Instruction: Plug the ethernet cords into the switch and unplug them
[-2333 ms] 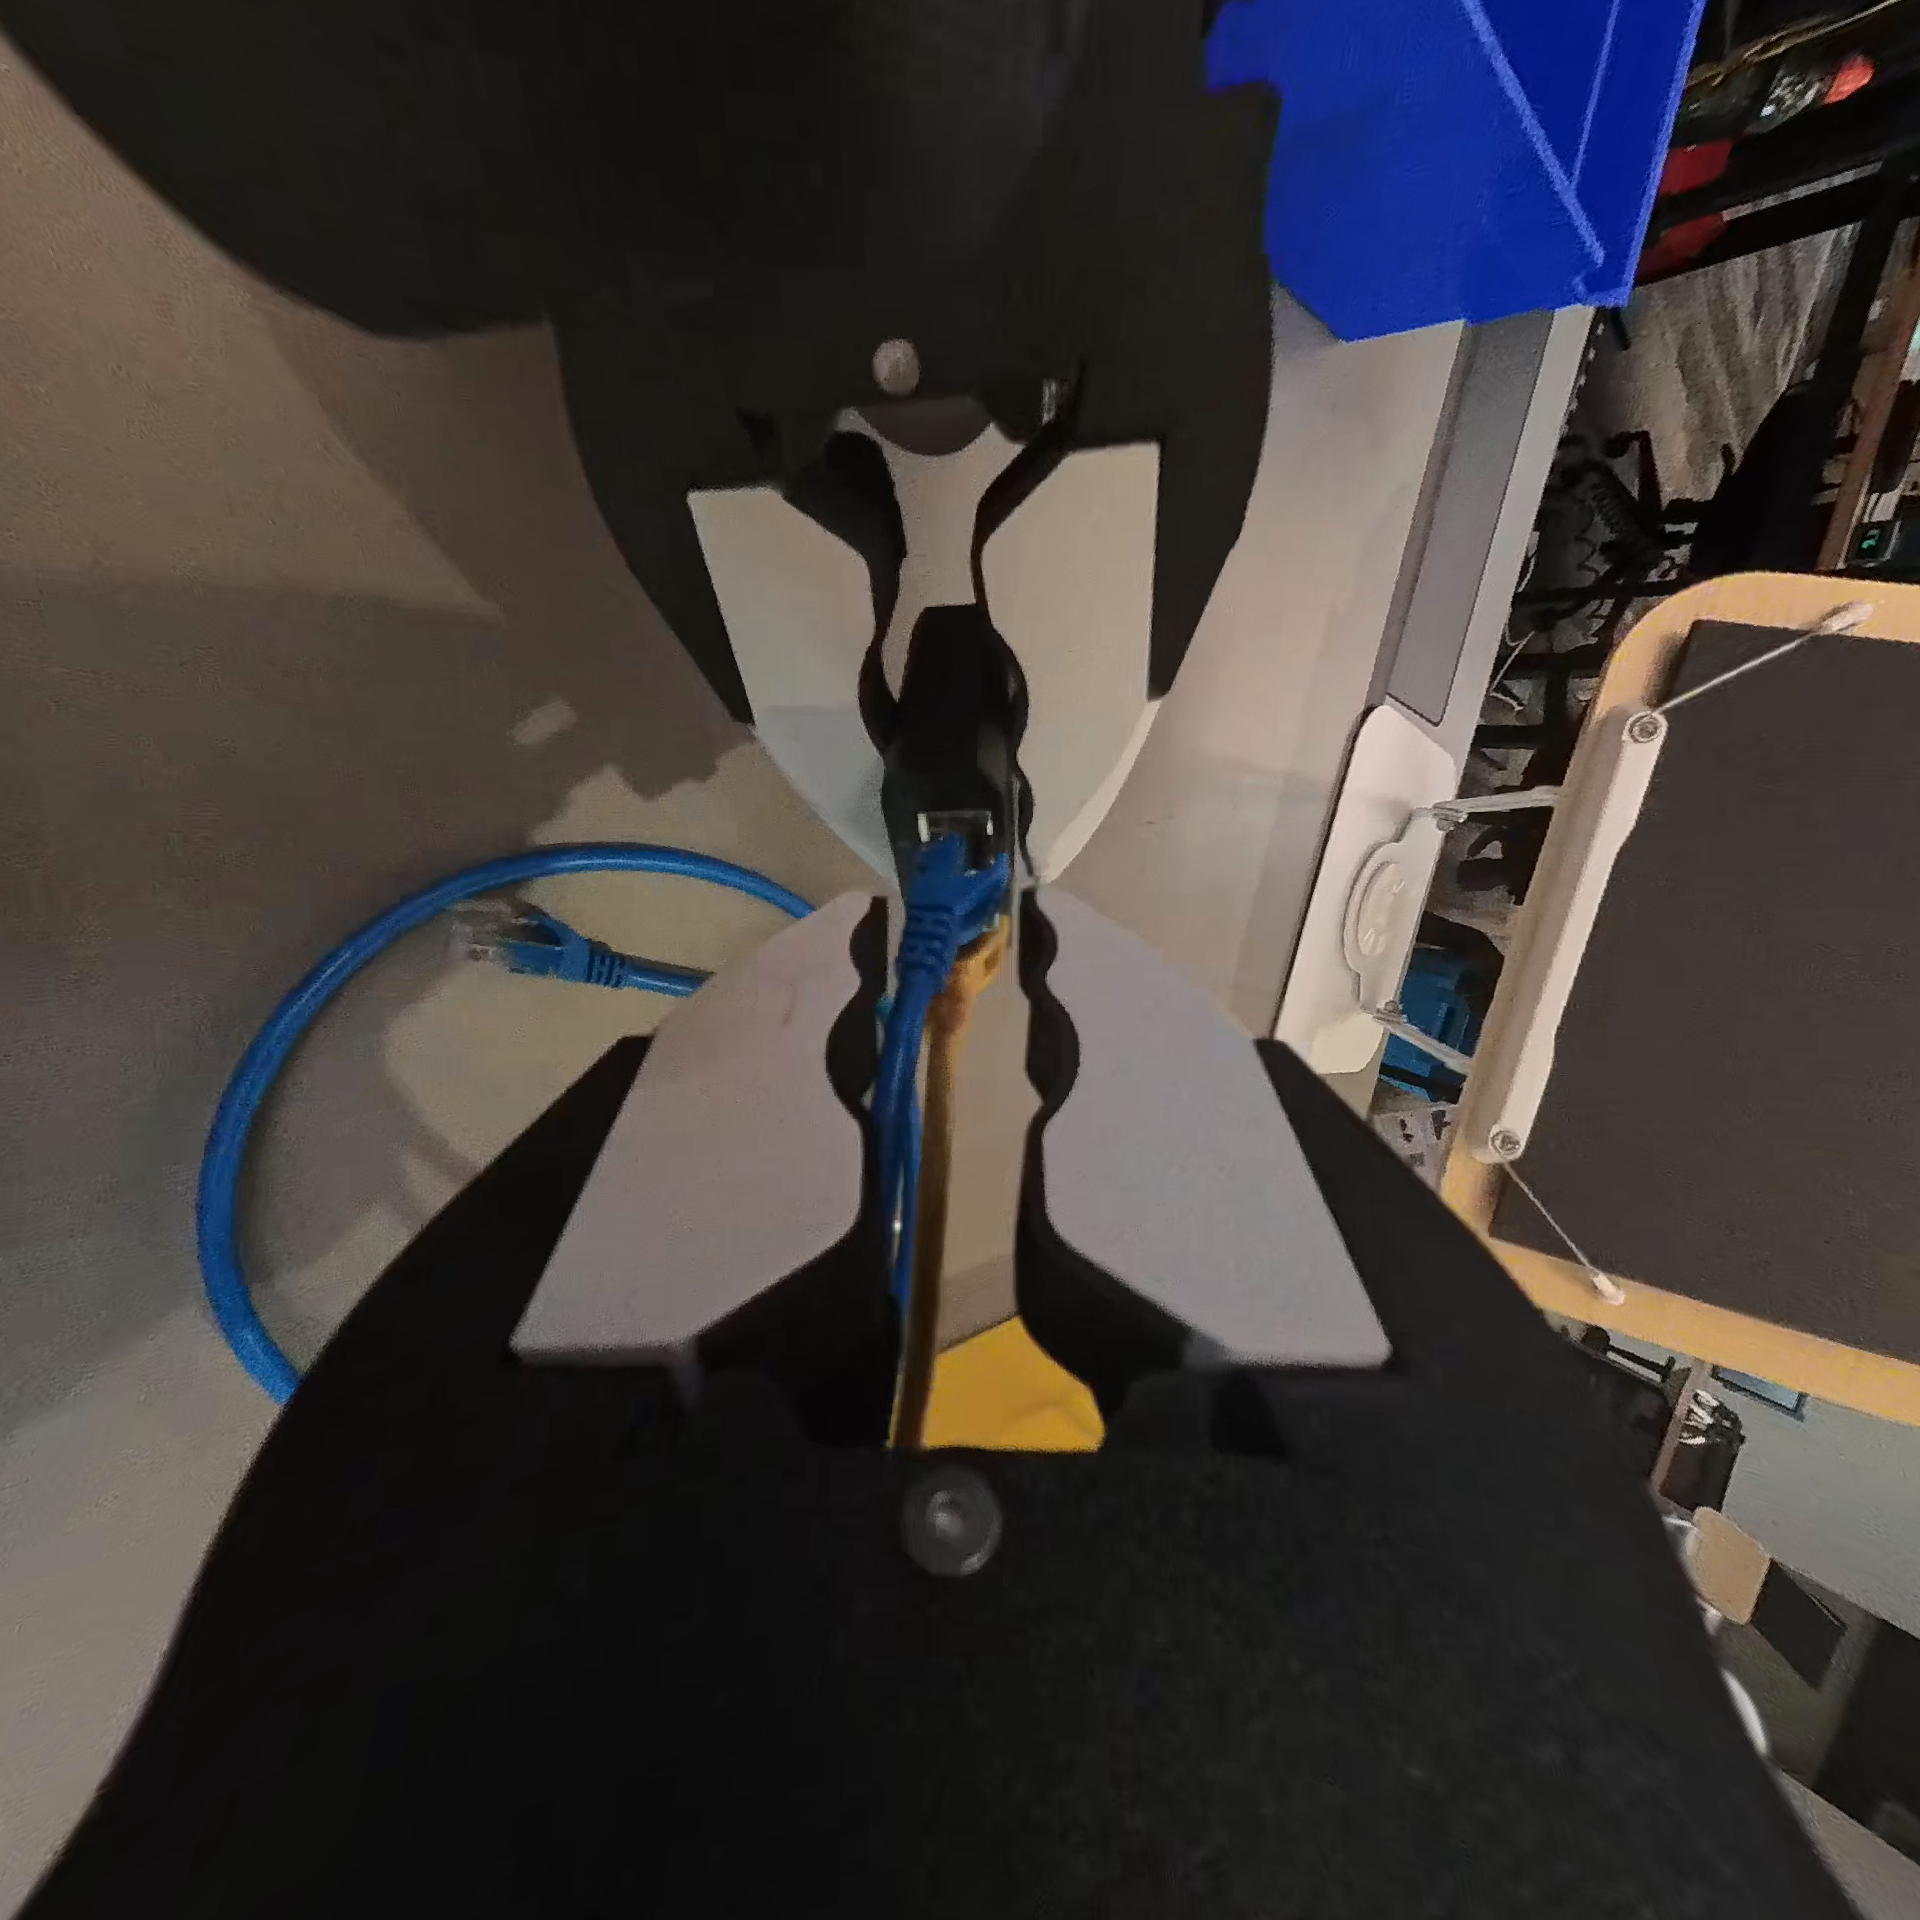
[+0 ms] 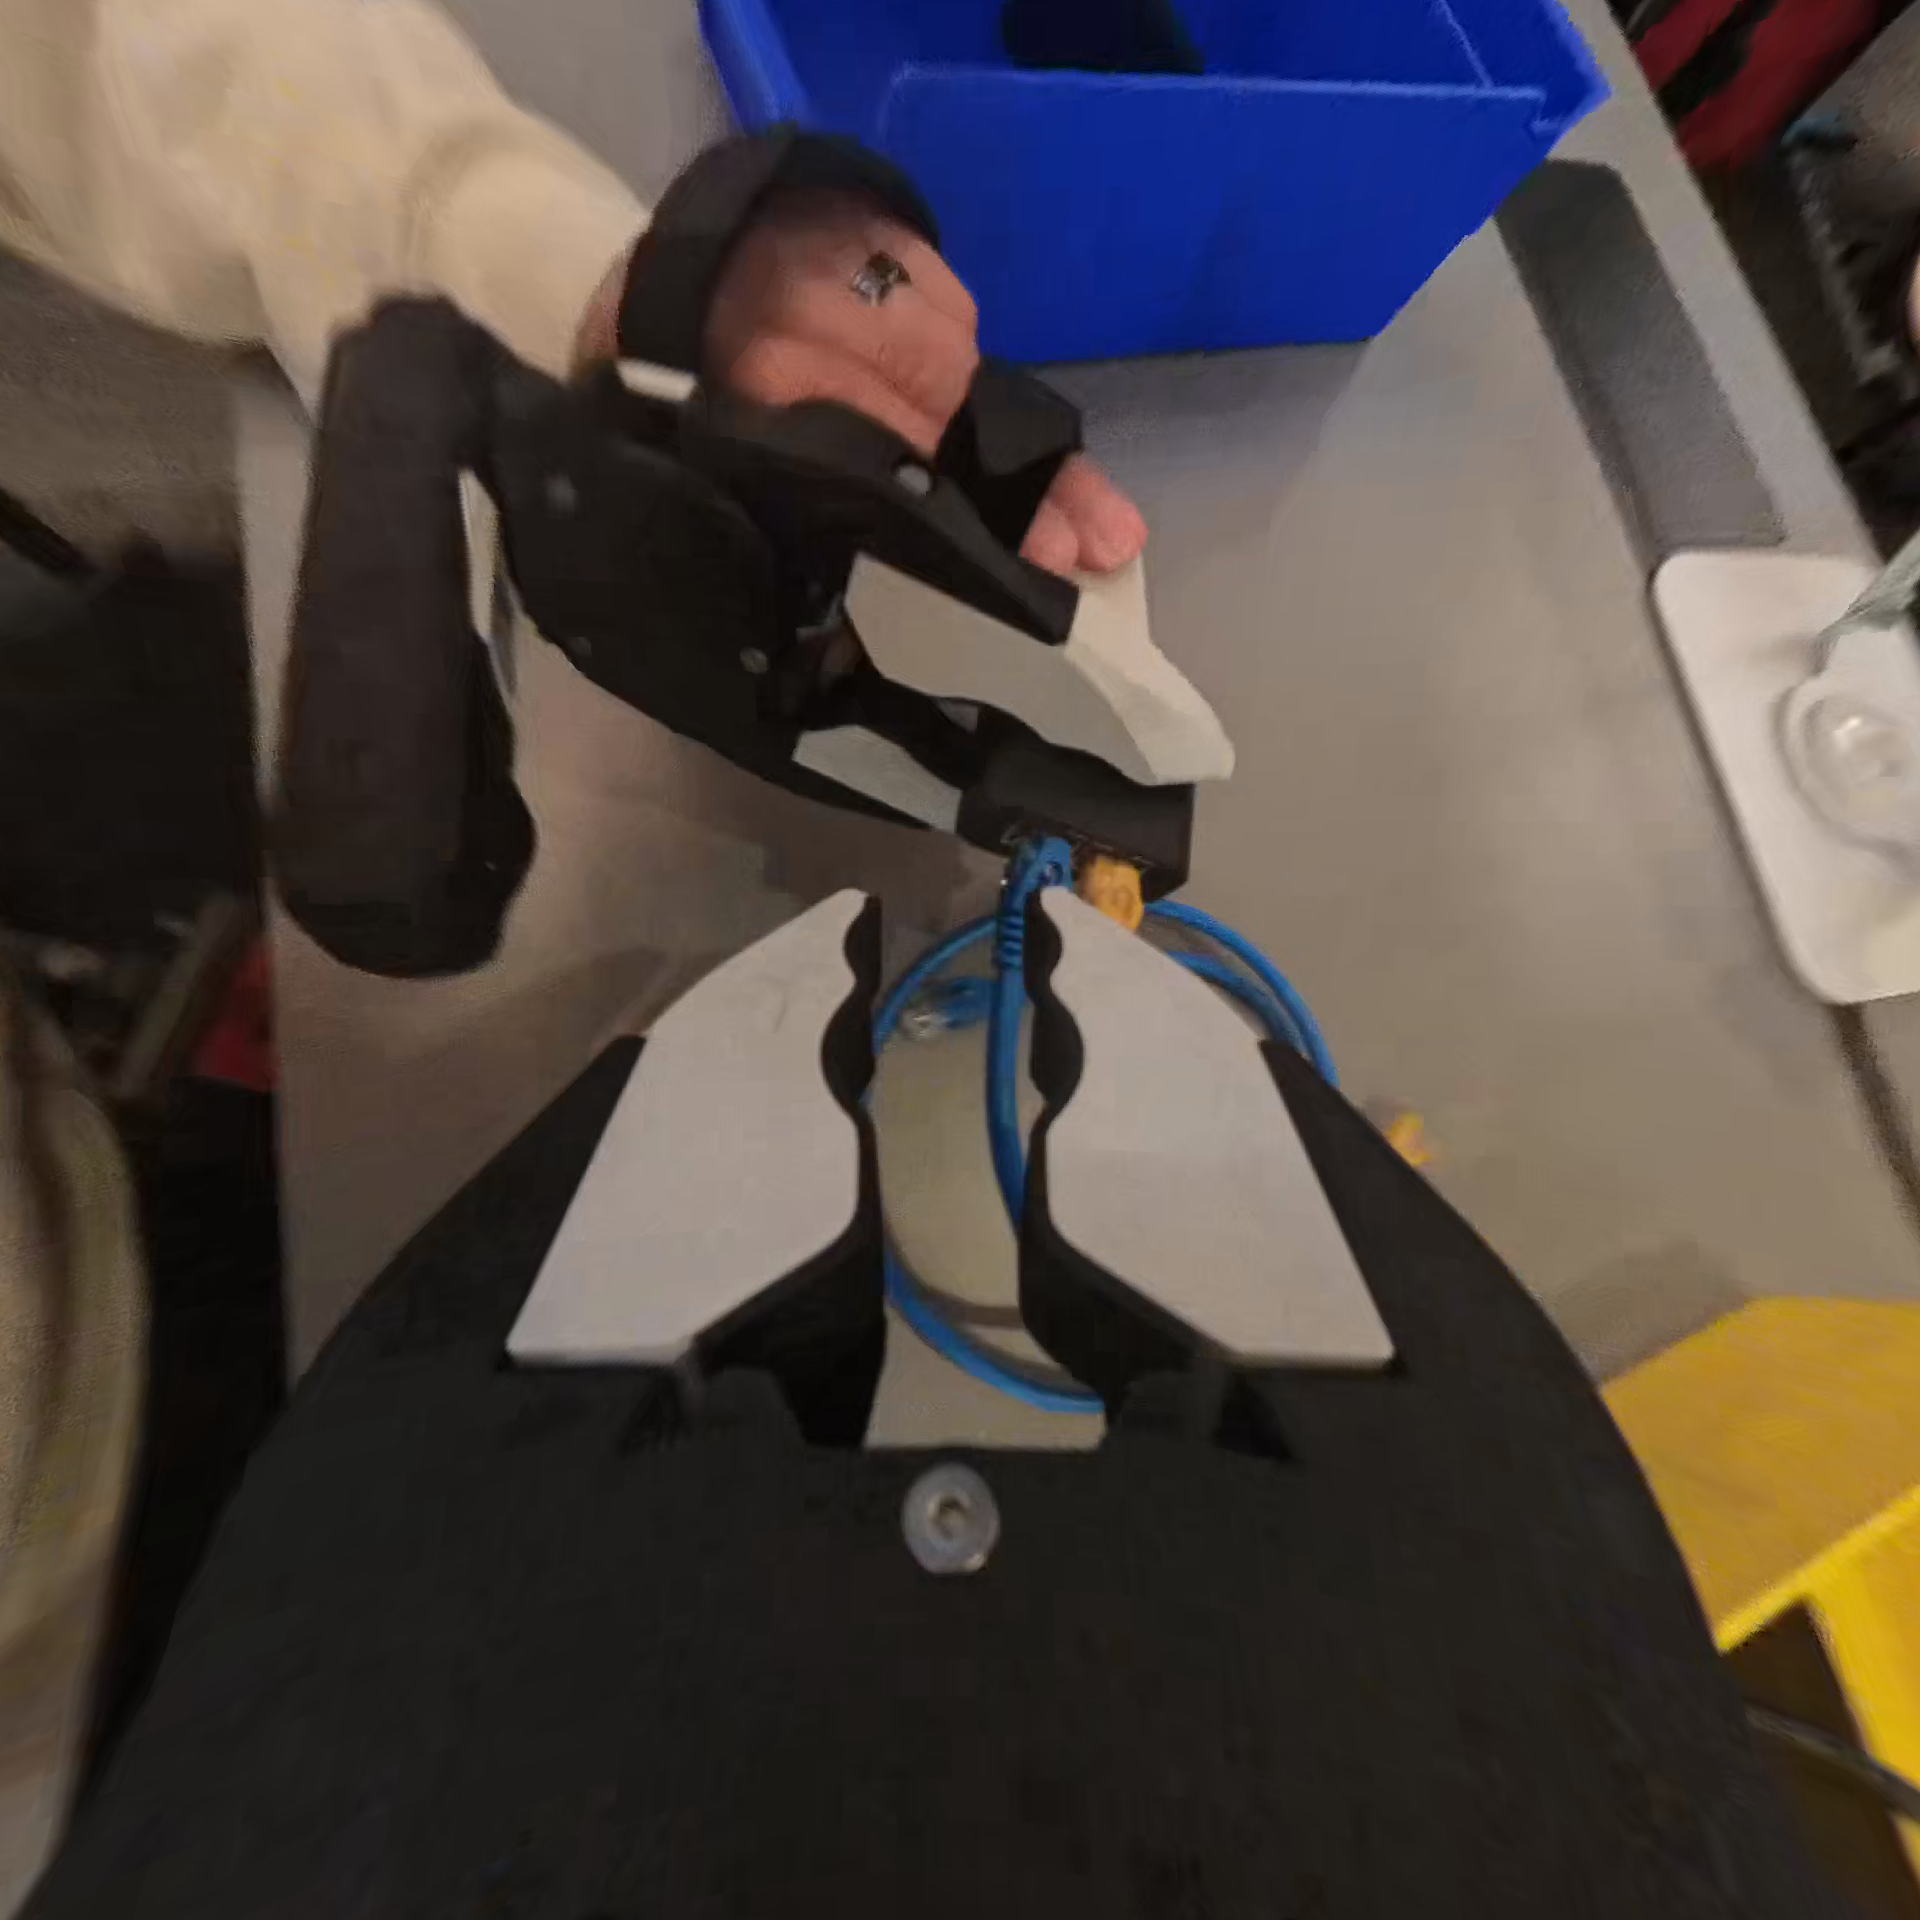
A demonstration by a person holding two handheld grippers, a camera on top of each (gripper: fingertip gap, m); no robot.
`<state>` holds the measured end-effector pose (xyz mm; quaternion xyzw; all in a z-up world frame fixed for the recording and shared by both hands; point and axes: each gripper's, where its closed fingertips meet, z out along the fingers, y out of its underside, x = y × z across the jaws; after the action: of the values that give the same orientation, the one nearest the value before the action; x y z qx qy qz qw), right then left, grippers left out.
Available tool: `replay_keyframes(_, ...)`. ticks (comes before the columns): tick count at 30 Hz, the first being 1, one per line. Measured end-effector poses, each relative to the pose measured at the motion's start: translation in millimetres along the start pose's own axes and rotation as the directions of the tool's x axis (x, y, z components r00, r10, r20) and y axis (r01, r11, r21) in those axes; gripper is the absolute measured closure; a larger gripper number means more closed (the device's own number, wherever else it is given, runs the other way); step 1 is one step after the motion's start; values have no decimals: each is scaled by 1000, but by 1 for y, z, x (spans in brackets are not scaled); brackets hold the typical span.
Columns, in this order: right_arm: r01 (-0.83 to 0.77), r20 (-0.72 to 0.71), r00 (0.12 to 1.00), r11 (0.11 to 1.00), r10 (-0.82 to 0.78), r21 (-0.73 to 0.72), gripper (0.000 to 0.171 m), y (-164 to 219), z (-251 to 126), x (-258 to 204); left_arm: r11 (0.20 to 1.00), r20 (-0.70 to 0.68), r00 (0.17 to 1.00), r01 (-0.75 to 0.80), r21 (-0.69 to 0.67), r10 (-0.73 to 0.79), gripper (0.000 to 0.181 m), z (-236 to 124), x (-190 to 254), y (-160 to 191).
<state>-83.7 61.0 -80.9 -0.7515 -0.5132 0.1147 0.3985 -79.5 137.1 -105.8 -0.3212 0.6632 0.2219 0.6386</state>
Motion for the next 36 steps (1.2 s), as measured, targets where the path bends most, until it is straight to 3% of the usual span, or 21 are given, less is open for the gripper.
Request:
replay_keyframes(3,225,-74,971,973,-229,-57,148,5,13,6,991,-107,986,131,23,-128,156,-6,2,-7)
replay_keyframes(4,272,-88,957,960,-277,-58,157,4,14,10,990,-124,983,141,18,-137,156,-7,3,-6)
replay_keyframes(6,330,-62,941,943,-331,-35,159,-3,12,9,989,-135,981,145,15,-142,156,-8,3,-5)
replay_keyframes(9,399,-60,913,914,-404,-77,148,-6,13,13,989,-141,980,144,18,-140,156,-9,3,-5)
replay_keyframes(12,456,-40,885,882,-463,-118,151,-5,16,13,984,-162,972,176,10,-172,156,-8,4,-3)
replay_keyframes(29,597,-57,782,772,-621,-218,155,-6,26,22,934,-311,883,355,-45,-351,156,-7,12,0)
replay_keyframes(36,573,-31,807,794,-590,-204,158,-10,24,24,932,-203,910,353,-80,-362,156,-8,0,3)
